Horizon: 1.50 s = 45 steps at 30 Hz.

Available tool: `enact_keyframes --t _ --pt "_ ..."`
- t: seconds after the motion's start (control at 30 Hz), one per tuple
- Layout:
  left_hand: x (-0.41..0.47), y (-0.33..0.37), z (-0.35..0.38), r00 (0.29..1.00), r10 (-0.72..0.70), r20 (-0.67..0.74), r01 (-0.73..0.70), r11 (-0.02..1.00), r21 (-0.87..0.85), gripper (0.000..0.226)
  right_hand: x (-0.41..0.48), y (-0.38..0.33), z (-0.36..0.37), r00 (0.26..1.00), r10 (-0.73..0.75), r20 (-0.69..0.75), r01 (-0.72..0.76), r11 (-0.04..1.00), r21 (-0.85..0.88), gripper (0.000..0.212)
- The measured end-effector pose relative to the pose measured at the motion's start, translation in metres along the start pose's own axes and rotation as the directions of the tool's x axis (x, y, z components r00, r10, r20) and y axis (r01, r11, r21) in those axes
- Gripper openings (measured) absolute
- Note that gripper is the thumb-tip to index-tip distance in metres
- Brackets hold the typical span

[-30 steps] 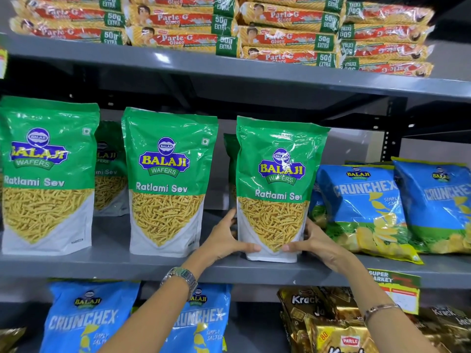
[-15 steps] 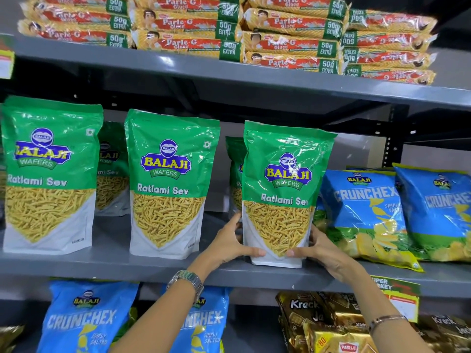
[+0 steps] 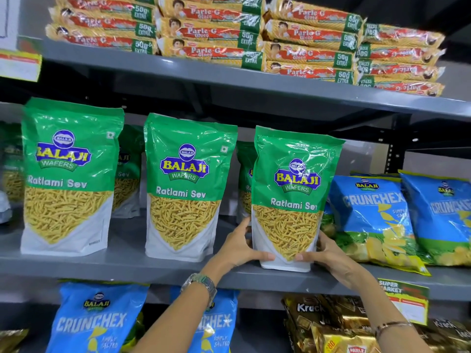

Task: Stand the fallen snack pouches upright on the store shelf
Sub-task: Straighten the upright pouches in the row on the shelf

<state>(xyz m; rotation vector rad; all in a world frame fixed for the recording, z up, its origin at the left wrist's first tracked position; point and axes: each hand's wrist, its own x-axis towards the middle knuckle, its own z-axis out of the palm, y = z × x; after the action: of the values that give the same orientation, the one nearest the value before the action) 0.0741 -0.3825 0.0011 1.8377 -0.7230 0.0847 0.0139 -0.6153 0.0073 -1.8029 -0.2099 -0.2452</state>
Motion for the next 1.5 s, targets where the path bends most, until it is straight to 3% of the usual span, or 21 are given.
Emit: enact_keyframes --t 0.1,0.17,0.23,0.27,0.3,0.33,0.37,0.43,0.53,0.6,0.67,0.8,1.0,1.17,1.5 --pt "-0.016 0.006 0.000 0.998 0.064 0.001 -0.064 0.998 0.013 0.116 -0.008 -0.008 0.006 0.997 -0.064 -0.042 0.065 0.997 0.028 0.106" --pt "-0.034 0.015 -0.004 0.978 0.185 -0.096 -0.190 0.981 -0.039 0.107 -0.016 -0.015 0.015 0.922 -0.170 -0.347 0.207 0.976 0.071 0.107" --pt "-0.055 0.025 -0.022 0.901 0.310 -0.304 -0.348 0.935 -0.076 0.091 -0.029 -0.025 0.037 0.630 -0.323 -0.706 0.467 0.884 0.012 0.083" --pt "-0.065 0.028 -0.037 0.830 0.357 -0.428 -0.419 0.907 -0.055 0.084 -0.037 -0.033 0.056 0.478 -0.404 -0.780 0.578 0.813 -0.067 0.071" --pt "-0.074 0.028 -0.056 0.742 0.395 -0.542 -0.472 0.881 -0.004 0.078 -0.042 -0.040 0.080 0.396 -0.484 -0.780 0.639 0.755 -0.144 0.062" --pt "-0.081 0.026 -0.076 0.661 0.417 -0.624 -0.494 0.867 0.057 0.075 -0.044 -0.047 0.105 0.404 -0.569 -0.716 0.664 0.721 -0.199 0.057" --pt "-0.087 0.022 -0.097 0.611 0.416 -0.673 -0.481 0.871 0.100 0.075 -0.043 -0.053 0.131 0.490 -0.626 -0.607 0.660 0.721 -0.212 0.057" --pt "-0.093 0.012 -0.129 0.612 0.330 -0.718 -0.398 0.914 0.081 0.081 -0.031 -0.058 0.174 0.705 -0.617 -0.350 0.565 0.787 -0.250 0.074" --pt "-0.093 -0.011 -0.156 0.760 0.152 -0.632 -0.192 0.981 0.004 0.110 0.000 -0.056 0.208 0.919 -0.354 -0.172 0.319 0.926 -0.204 0.114" --pt "-0.092 -0.024 -0.168 0.881 0.049 -0.471 -0.032 0.999 0.043 0.141 0.019 -0.053 0.215 0.978 -0.191 -0.085 0.182 0.978 -0.098 0.120" --pt "-0.089 -0.036 -0.180 0.944 -0.077 -0.320 0.086 0.996 0.014 0.143 0.035 -0.048 0.219 0.993 -0.121 0.004 0.121 0.991 -0.053 0.112" --pt "-0.082 -0.053 -0.192 0.986 -0.094 -0.137 0.084 0.993 -0.078 0.108 0.051 -0.042 0.221 0.993 -0.115 -0.009 0.115 0.993 0.024 0.085" --pt "-0.078 -0.053 -0.191 0.976 -0.027 -0.215 0.021 0.999 -0.028 0.081 0.055 -0.043 0.211 0.995 -0.102 0.020 0.102 0.994 0.030 0.078" --pt "-0.075 -0.052 -0.183 0.981 0.008 -0.194 -0.007 1.000 0.007 0.084 0.056 -0.038 0.200 0.997 -0.083 0.009 0.082 0.995 0.061 0.098" --pt "-0.073 -0.056 -0.181 0.981 0.032 -0.194 -0.034 0.999 -0.007 0.080 0.057 -0.031 0.201 0.995 -0.102 -0.001 0.102 0.990 0.095 0.093"
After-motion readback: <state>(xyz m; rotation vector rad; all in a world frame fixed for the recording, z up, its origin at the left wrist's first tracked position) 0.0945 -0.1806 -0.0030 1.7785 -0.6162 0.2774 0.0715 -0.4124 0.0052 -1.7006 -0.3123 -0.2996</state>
